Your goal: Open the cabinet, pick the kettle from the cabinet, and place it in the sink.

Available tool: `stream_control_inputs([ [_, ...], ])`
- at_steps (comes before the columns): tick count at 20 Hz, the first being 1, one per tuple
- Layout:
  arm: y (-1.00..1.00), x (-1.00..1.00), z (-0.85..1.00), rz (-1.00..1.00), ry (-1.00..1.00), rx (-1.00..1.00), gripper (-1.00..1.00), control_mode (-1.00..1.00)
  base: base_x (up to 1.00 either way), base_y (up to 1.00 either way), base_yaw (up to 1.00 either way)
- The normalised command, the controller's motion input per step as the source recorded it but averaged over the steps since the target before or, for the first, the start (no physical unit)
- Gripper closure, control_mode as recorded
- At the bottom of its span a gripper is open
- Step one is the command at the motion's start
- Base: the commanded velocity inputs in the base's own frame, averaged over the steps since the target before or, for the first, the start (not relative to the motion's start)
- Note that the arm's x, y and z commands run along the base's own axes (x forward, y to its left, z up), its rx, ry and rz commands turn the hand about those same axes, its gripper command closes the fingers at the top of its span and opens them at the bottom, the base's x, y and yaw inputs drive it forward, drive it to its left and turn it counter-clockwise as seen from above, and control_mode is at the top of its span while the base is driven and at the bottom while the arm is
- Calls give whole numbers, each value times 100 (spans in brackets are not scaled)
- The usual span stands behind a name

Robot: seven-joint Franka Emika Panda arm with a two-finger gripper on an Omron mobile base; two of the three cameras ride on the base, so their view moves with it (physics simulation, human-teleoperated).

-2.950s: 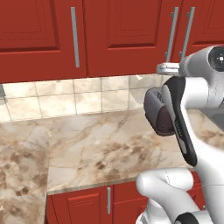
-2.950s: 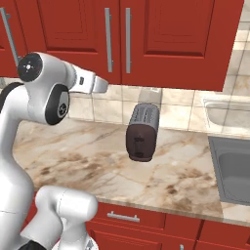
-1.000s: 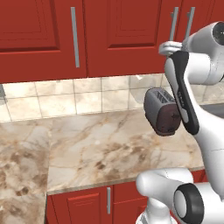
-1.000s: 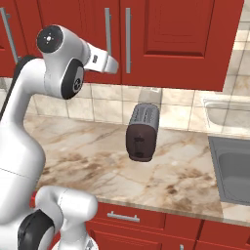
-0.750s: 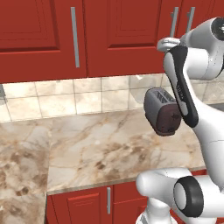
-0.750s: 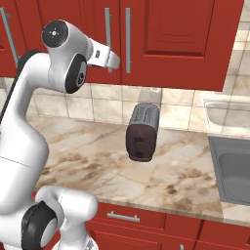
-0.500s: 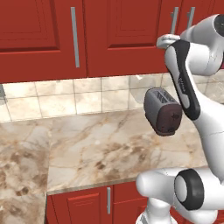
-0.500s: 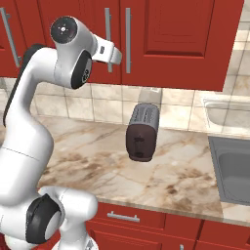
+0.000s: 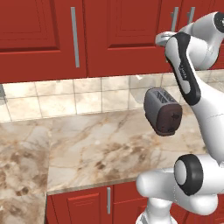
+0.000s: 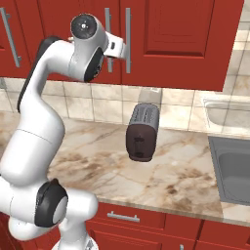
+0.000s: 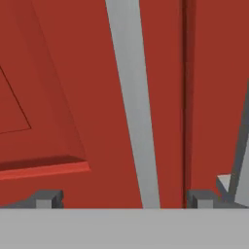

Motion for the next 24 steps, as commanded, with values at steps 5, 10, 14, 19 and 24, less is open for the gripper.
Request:
stream_control_inputs([
  [5,0,46,0,2,0,0,-100,-100,0,0,0],
  [10,0,51,0,1,0,0,-100,-100,0,0,0],
  [14,0,55,-2,2,0,0,-100,-100,0,0,0],
  [19,0,52,-8,4,0,0,100,-100,0,0,0],
  [24,4,48,-19,11,0,0,100,-100,0,0,0],
])
